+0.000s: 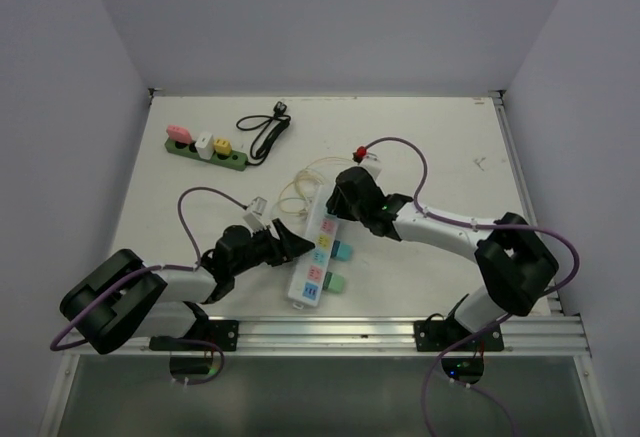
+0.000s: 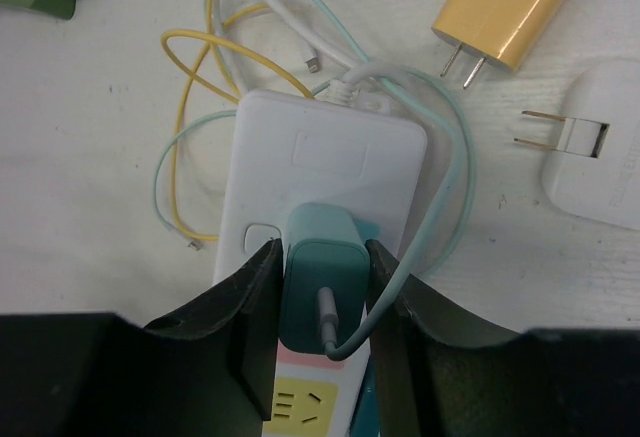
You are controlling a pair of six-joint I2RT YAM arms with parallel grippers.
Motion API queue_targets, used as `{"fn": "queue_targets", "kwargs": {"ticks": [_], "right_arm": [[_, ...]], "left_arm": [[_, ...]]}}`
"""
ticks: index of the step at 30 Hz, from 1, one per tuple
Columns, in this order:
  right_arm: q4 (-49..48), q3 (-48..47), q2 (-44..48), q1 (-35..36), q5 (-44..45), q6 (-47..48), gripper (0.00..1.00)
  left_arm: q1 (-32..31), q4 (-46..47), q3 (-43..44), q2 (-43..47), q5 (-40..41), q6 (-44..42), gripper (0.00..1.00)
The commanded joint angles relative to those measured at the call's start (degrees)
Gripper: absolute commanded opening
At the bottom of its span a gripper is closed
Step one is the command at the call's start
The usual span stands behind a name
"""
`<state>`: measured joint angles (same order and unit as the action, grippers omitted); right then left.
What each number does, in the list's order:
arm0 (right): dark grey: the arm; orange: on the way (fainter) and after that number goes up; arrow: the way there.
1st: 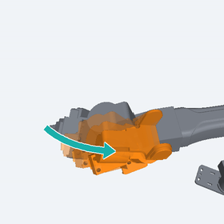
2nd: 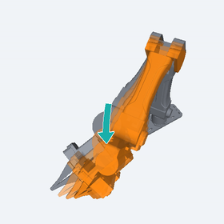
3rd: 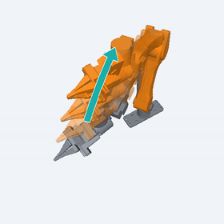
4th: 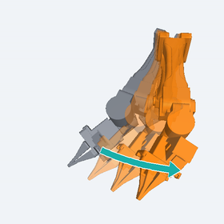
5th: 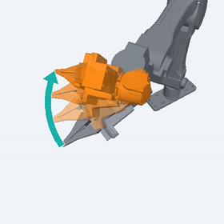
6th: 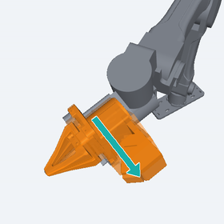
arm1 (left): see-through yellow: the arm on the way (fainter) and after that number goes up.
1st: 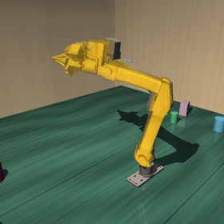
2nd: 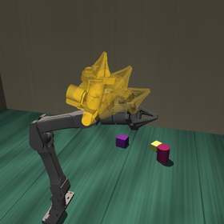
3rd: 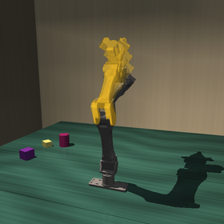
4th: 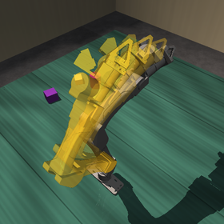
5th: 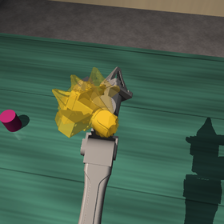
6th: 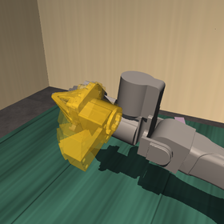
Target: Pull the plug off the socket
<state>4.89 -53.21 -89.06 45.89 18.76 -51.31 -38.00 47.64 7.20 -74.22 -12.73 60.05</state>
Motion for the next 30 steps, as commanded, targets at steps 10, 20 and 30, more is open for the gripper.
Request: {"fn": "queue_targets", "kwargs": {"ticks": [10,20,30], "right_arm": [[1.62,-7.78,-0.68,2.36,-9.00,14.74,0.00],[2.59,-11.39,-2.96,5.88,-11.03,18.17,0.00],[3.99,-13.15,-4.72,9.04,-9.10,19.23,0.00]], "left_arm": [[0.12,0.88,3.69,-2.33,-1.59,-3.45,0.81],[0.12,6.32,5.28,-9.80,-5.11,-0.82,0.70],[0.20,5.98,4.14,-10.60,-2.74,0.77,0.00]]}}
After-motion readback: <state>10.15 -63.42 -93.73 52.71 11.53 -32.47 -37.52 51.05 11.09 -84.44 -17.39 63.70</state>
